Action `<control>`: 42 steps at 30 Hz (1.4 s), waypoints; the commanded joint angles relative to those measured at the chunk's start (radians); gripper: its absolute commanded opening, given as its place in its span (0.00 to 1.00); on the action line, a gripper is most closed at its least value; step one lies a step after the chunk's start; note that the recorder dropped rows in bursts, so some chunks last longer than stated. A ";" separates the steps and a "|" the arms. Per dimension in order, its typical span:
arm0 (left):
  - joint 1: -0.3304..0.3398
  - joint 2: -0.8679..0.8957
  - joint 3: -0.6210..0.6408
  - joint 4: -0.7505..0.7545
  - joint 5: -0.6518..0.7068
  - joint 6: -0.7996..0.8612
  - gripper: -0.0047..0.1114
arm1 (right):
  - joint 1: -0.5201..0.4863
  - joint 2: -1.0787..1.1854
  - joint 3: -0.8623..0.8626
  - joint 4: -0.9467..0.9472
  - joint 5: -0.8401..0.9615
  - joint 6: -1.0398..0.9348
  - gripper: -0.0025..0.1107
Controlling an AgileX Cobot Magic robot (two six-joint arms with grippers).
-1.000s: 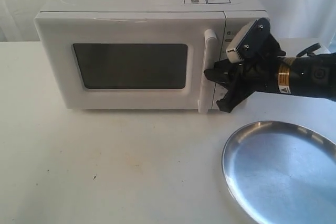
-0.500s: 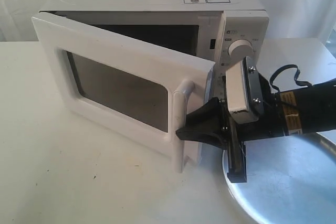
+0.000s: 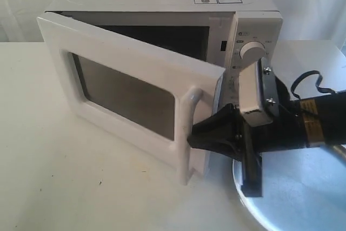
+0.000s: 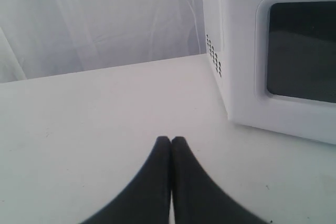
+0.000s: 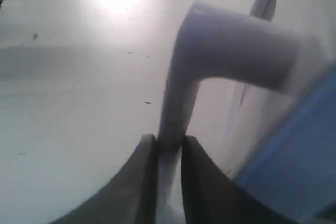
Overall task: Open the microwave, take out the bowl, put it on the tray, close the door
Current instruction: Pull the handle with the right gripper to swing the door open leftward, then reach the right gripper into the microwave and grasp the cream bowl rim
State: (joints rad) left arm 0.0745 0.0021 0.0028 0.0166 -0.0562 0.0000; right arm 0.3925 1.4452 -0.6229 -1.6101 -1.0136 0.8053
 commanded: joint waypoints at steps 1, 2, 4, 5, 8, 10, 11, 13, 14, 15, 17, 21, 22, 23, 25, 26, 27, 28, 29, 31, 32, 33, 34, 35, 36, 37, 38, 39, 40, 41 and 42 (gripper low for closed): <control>-0.001 -0.002 -0.003 -0.008 -0.005 0.000 0.04 | -0.006 -0.155 0.074 0.014 -0.109 0.021 0.02; -0.001 -0.002 -0.003 -0.008 -0.005 0.000 0.04 | -0.006 -0.176 0.085 0.031 -0.068 0.034 0.02; -0.001 -0.002 -0.003 -0.008 -0.005 0.000 0.04 | -0.006 -0.233 0.109 0.082 0.047 0.099 0.02; -0.001 -0.002 -0.003 -0.008 -0.005 0.000 0.04 | -0.006 -0.254 0.121 0.108 0.086 0.128 0.02; -0.001 -0.002 -0.003 -0.008 -0.005 0.000 0.04 | -0.006 -0.311 0.147 0.166 0.095 0.161 0.02; -0.001 -0.002 -0.003 -0.008 -0.005 0.000 0.04 | -0.006 -0.330 0.165 0.175 0.095 0.154 0.02; -0.001 -0.002 -0.003 -0.008 -0.005 0.000 0.04 | -0.006 -0.331 0.171 0.184 0.104 0.146 0.02; -0.001 -0.002 -0.003 -0.008 -0.005 0.000 0.04 | -0.004 -0.327 0.183 0.221 0.146 0.136 0.02; -0.001 -0.002 -0.003 -0.008 -0.005 0.000 0.04 | -0.004 -0.320 0.187 0.261 0.172 0.136 0.02; -0.001 -0.002 -0.003 -0.008 -0.005 0.000 0.04 | -0.004 -0.309 0.192 0.313 0.193 0.124 0.02; -0.001 -0.002 -0.003 -0.008 -0.005 0.000 0.04 | -0.004 -0.278 0.198 0.391 0.197 0.080 0.02; -0.001 -0.002 -0.003 -0.008 -0.005 0.000 0.04 | -0.004 -0.184 0.190 0.528 0.122 -0.054 0.02; -0.001 -0.002 -0.003 -0.008 -0.005 0.000 0.04 | -0.004 -0.154 0.186 0.565 0.100 -0.075 0.02; -0.001 -0.002 -0.003 -0.008 -0.005 0.000 0.04 | -0.004 -0.122 0.175 0.587 0.083 -0.089 0.02; -0.001 -0.002 -0.003 -0.008 -0.005 0.000 0.04 | 0.005 -0.057 0.137 0.592 0.080 -0.096 0.02; -0.001 -0.002 -0.003 -0.008 -0.005 0.000 0.04 | 0.017 -0.030 0.112 0.592 0.092 -0.096 0.02; -0.001 -0.002 -0.003 -0.008 -0.005 0.000 0.04 | 0.034 0.002 0.086 0.592 0.106 -0.096 0.02; -0.001 -0.002 -0.003 -0.008 -0.005 0.000 0.04 | 0.058 0.033 0.057 0.592 0.130 -0.098 0.02; -0.001 -0.002 -0.003 -0.008 -0.005 0.000 0.04 | 0.079 0.056 0.033 0.592 0.161 -0.106 0.02; -0.001 -0.002 -0.003 -0.008 -0.005 0.000 0.04 | 0.137 0.107 -0.036 0.592 0.259 -0.150 0.02; -0.001 -0.002 -0.003 -0.008 -0.005 0.000 0.04 | 0.159 0.129 -0.067 0.592 0.313 -0.156 0.02; -0.001 -0.002 -0.003 -0.008 -0.005 0.000 0.04 | 0.187 0.149 -0.108 0.600 0.390 -0.156 0.02; -0.001 -0.002 -0.003 -0.008 -0.005 0.000 0.04 | 0.212 0.168 -0.151 0.614 0.467 -0.169 0.02; -0.001 -0.002 -0.003 -0.008 -0.005 0.000 0.04 | 0.230 0.183 -0.184 0.627 0.525 -0.188 0.02; -0.001 -0.002 -0.003 -0.008 -0.005 0.000 0.04 | 0.250 0.201 -0.225 0.636 0.587 -0.206 0.02; -0.001 -0.002 -0.003 -0.008 -0.005 0.000 0.04 | 0.267 0.222 -0.265 0.636 0.630 -0.219 0.02; -0.001 -0.002 -0.003 -0.008 -0.005 0.000 0.04 | 0.280 0.238 -0.303 0.636 0.662 -0.227 0.02; -0.001 -0.002 -0.003 -0.008 -0.005 0.000 0.04 | 0.292 0.257 -0.338 0.636 0.685 -0.227 0.02; -0.001 -0.002 -0.003 -0.008 -0.005 0.000 0.04 | 0.300 0.278 -0.371 0.636 0.700 -0.227 0.02; -0.001 -0.002 -0.003 -0.008 -0.005 0.000 0.04 | 0.308 0.300 -0.397 0.636 0.713 -0.230 0.02; -0.001 -0.002 -0.003 -0.008 -0.005 0.000 0.04 | 0.314 0.324 -0.427 0.636 0.730 -0.230 0.02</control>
State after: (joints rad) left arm 0.0745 0.0021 0.0028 0.0166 -0.0562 0.0000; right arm 0.6868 1.7202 -0.9811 -0.9856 -0.3433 0.5937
